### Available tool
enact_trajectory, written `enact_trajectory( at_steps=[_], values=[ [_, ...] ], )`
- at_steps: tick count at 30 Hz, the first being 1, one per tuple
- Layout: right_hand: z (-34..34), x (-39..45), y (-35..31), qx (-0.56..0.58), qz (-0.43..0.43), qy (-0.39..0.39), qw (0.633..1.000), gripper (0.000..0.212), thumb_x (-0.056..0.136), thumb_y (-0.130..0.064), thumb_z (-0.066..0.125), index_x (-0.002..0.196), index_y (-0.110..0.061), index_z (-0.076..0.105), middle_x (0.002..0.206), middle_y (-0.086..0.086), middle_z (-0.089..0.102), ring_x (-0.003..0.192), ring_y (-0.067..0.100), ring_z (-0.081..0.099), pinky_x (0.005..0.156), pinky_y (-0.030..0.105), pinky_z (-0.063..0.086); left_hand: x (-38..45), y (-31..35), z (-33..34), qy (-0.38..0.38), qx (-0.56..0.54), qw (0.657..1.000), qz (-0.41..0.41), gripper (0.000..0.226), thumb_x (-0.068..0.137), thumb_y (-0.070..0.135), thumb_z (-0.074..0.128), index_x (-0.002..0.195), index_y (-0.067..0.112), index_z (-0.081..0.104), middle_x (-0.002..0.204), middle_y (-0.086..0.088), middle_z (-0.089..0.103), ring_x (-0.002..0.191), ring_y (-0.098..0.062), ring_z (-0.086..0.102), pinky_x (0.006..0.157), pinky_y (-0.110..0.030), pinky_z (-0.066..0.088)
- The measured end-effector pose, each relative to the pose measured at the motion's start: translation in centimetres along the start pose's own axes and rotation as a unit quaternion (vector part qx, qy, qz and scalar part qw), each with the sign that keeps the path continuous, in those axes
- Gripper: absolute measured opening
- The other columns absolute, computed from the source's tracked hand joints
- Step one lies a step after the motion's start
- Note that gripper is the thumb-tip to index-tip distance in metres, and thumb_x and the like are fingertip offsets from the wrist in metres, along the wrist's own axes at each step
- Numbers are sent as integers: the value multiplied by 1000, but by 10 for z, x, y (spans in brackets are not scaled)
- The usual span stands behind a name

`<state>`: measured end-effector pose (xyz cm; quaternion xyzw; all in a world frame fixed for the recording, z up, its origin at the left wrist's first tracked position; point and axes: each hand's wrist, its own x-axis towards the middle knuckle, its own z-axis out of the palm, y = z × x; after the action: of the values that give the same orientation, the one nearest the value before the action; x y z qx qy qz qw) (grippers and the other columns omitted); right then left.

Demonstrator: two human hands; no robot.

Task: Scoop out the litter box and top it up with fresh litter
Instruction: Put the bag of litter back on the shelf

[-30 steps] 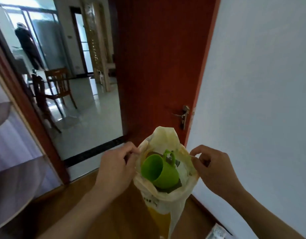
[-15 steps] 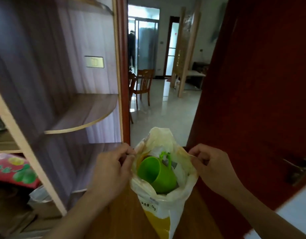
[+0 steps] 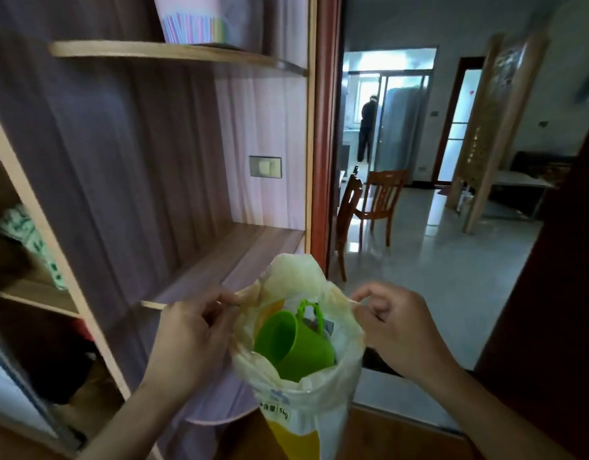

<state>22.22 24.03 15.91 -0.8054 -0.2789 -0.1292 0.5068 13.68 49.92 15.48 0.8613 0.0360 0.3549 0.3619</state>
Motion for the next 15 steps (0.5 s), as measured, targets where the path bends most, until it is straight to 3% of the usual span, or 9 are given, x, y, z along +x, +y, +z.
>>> enact_trajectory(
  at_steps=[4,6,10,13,15],
  values=[
    [-5,63,26,16,-29,-16,999,17,89,-12,66,75,-22,67,49,5,57,47,28,53,48,37,45,38,0,18,26,28,999,-5,21,84,4,73,81,25,72,58,5,65,49,-6,58,51,-25,46],
    [0,94,38,23,-33,-23,999,17,89,-10,65,76,-21,67,52,5,61,50,28,58,51,39,48,60,-4,25,37,20,999,-15,22,84,4,71,81,26,72,58,5,65,49,-10,57,50,-25,46],
    [19,157,61,47,-38,-46,997,20,87,-3,63,76,-20,66,52,6,63,47,25,57,50,29,44,107,-22,40,55,17,997,-48,20,84,3,70,79,23,70,61,3,68,55,-18,64,51,-31,52],
    [37,199,74,52,-57,-60,995,20,86,-1,64,75,-17,67,48,-2,62,40,5,51,48,14,38,140,-41,49,68,20,996,-54,21,83,3,71,76,23,71,61,4,69,52,-12,62,49,-25,49],
    [50,225,83,46,-71,-65,994,20,87,-1,65,74,-16,67,45,-7,60,39,2,49,47,10,34,164,-55,56,65,23,997,-46,22,83,4,71,75,25,71,60,5,68,50,-11,61,47,-27,48]
  ],
)
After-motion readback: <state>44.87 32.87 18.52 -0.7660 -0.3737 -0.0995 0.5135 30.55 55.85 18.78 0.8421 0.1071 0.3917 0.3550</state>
